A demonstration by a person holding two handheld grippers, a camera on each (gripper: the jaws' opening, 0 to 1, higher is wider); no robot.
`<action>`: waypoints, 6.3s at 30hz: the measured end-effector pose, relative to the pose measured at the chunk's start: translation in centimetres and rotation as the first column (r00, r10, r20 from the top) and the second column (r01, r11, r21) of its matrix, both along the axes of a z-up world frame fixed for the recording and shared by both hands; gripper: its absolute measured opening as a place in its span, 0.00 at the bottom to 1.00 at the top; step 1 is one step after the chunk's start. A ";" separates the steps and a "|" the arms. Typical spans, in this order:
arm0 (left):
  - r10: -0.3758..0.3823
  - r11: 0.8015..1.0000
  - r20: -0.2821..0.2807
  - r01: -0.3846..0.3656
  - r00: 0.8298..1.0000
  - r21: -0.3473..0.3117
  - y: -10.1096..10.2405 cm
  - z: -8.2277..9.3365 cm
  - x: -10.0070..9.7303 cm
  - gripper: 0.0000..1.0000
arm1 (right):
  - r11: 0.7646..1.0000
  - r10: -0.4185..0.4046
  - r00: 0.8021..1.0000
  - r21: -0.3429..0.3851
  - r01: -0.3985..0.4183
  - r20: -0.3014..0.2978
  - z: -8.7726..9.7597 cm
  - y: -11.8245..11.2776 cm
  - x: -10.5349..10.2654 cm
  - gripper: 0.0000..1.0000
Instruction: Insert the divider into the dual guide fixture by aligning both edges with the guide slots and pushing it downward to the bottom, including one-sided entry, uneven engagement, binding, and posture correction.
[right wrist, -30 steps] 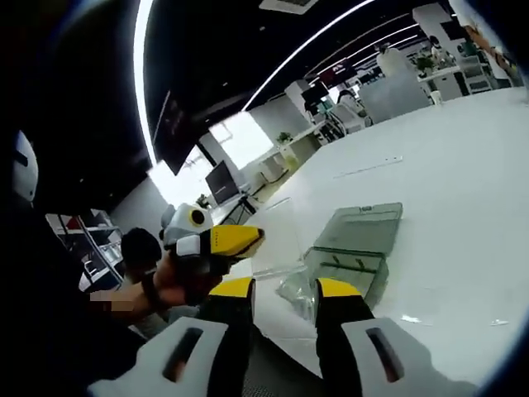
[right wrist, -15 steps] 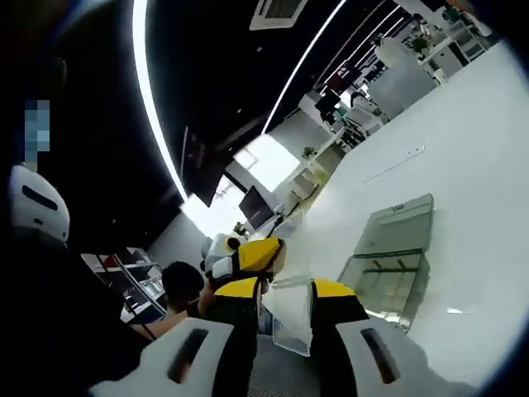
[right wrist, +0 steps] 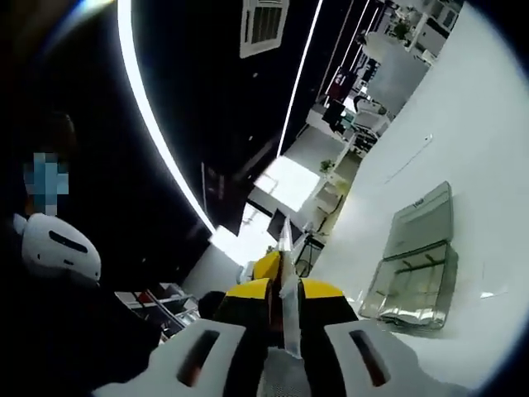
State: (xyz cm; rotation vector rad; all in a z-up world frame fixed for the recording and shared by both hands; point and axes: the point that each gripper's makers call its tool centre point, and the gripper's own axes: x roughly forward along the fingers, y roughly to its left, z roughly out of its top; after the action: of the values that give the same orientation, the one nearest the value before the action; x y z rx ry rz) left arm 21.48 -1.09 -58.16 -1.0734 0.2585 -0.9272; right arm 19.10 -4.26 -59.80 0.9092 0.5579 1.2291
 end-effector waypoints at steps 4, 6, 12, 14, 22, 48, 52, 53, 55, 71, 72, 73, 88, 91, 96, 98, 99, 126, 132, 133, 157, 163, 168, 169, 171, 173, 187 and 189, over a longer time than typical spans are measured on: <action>-0.017 1.000 0.012 0.018 1.000 -0.026 -0.3 0.5 -0.4 0.00 | 1.000 0.011 1.000 0.015 -0.011 -0.010 0.1 0.2 0.0 0.04; -0.012 0.998 0.025 0.014 1.000 -0.056 -0.2 1.0 -0.5 0.00 | 0.999 0.018 1.000 0.034 -0.017 -0.020 0.4 0.3 -0.1 0.04; -0.012 0.998 0.003 0.012 1.000 -0.067 0.1 0.7 -0.2 0.00 | 0.999 0.014 1.000 0.038 -0.013 -0.010 0.5 0.4 -0.1 0.02; -0.011 0.997 0.001 0.011 1.000 -0.074 0.1 0.8 -0.2 0.00 | 0.999 0.008 1.000 0.037 -0.007 -0.010 0.6 0.4 0.1 0.03; -0.017 0.997 0.006 0.018 1.000 -0.075 0.3 0.8 -0.2 0.00 | 0.999 0.021 1.000 0.047 -0.020 -0.023 0.7 0.3 0.0 0.02; 0.014 0.997 0.001 -0.014 1.000 -0.079 1.8 -0.1 -0.6 0.00 | 0.996 0.049 0.996 -0.072 -0.054 -0.075 -0.1 2.5 -1.7 0.00; 0.087 0.996 0.023 -0.087 0.996 0.008 2.8 -1.2 -0.2 0.07 | 0.995 0.025 0.997 -0.099 -0.033 -0.073 -0.3 2.8 -1.7 0.00; 0.104 0.994 0.031 -0.105 0.994 0.024 3.1 -1.3 -0.2 0.10 | 0.995 0.021 0.997 -0.099 -0.029 -0.072 -0.3 2.8 -1.6 0.00; 0.092 0.996 0.033 -0.093 0.995 0.015 3.3 -1.1 -0.6 0.11 | 0.994 0.006 0.997 -0.108 -0.014 -0.076 -0.4 2.8 -1.5 0.00; 0.152 0.966 0.115 -0.172 0.982 0.193 6.4 -2.0 -1.4 0.27 | 0.972 -0.052 0.997 -0.234 0.038 -0.052 -1.6 4.0 -0.4 0.00; 0.147 0.965 0.115 -0.168 0.983 0.201 6.4 -2.0 -1.5 0.28 | 0.970 -0.056 0.997 -0.241 0.043 -0.049 -1.7 4.1 -0.3 0.00; 0.144 0.963 0.113 -0.166 0.983 0.211 6.5 -2.1 -1.5 0.28 | 0.965 -0.061 0.997 -0.256 0.047 -0.048 -1.8 4.2 -0.1 0.00; 0.046 0.920 0.194 -0.117 0.980 0.374 7.2 -3.4 -1.6 0.43 | 0.906 -0.145 0.989 -0.405 0.119 -0.033 -4.1 5.0 2.2 0.00; 0.045 0.888 0.230 -0.145 0.972 0.437 7.6 -4.1 -1.2 0.55 | 0.886 -0.193 0.980 -0.437 0.156 -0.040 -4.8 4.9 2.7 0.00; 0.008 0.873 0.250 -0.129 0.968 0.470 7.8 -4.5 -1.1 0.61 | 0.866 -0.230 0.972 -0.467 0.181 -0.051 -5.5 4.7 3.1 0.00; -0.004 0.870 0.252 -0.121 0.968 0.478 7.9 -4.6 -1.0 0.62 | 0.856 -0.249 0.967 -0.479 0.193 -0.057 -5.8 4.5 3.3 0.00; -0.011 0.867 0.255 -0.118 0.967 0.484 7.9 -4.7 -0.9 0.63 | 0.852 -0.256 0.965 -0.485 0.197 -0.058 -5.9 4.5 3.4 0.00; -0.151 0.814 0.267 -0.033 0.952 0.579 7.2 -8.0 -0.5 0.76 | 0.687 -0.362 0.930 -0.694 0.215 -0.070 -10.0 3.8 5.8 0.00; -0.172 0.795 0.270 -0.028 0.947 0.606 7.2 -8.6 -0.4 0.82 | 0.631 -0.375 0.926 -0.746 0.213 -0.053 -10.5 3.5 6.0 0.00; -0.177 0.791 0.266 -0.024 0.947 0.611 7.2 -8.8 -0.4 0.82 | 0.624 -0.374 0.926 -0.752 0.212 -0.050 -10.6 3.6 6.0 0.00; -0.173 0.789 0.234 -0.008 0.957 0.615 7.7 -10.1 0.7 0.86 | 0.495 -0.377 0.926 -0.846 0.196 -0.006 -13.5 2.9 6.8 0.00; -0.168 0.780 0.219 -0.006 0.961 0.626 8.1 -10.6 0.9 0.86 | 0.493 -0.379 0.925 -0.848 0.196 -0.007 -14.0 3.1 7.0 0.00; -0.143 0.789 0.223 -0.025 0.964 0.614 8.5 -10.4 1.4 0.85 | 0.479 -0.357 0.934 -0.859 0.180 -0.003 -14.6 3.4 7.0 0.00; -0.143 0.790 0.225 -0.025 0.964 0.613 8.5 -10.3 1.4 0.85 | 0.478 -0.355 0.935 -0.860 0.180 -0.002 -14.7 3.4 7.1 0.00; -0.144 0.789 0.222 -0.024 0.964 0.614 8.6 -10.4 1.4 0.85 | 0.470 -0.345 0.939 -0.866 0.173 0.000 -14.9 3.5 7.0 0.00; -0.145 0.782 0.219 -0.023 0.965 0.623 8.7 -10.6 1.4 0.85 | 0.472 -0.337 0.941 -0.866 0.164 -0.006 -15.0 3.6 7.0 0.00; -0.132 0.779 0.211 -0.030 0.969 0.626 9.4 -10.8 1.7 0.84 | 0.441 -0.294 0.956 -0.888 0.131 -0.005 -15.9 4.1 7.0 0.00; -0.128 0.779 0.213 -0.035 0.968 0.626 9.5 -10.7 1.8 0.84 | 0.437 -0.286 0.958 -0.890 0.131 0.000 -15.9 4.2 6.9 0.00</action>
State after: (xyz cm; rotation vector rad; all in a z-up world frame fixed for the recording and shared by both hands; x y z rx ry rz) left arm 23.25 8.42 -68.85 -0.3245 0.3584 -0.9140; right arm 26.05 -0.09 -75.68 0.1285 1.0474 0.4645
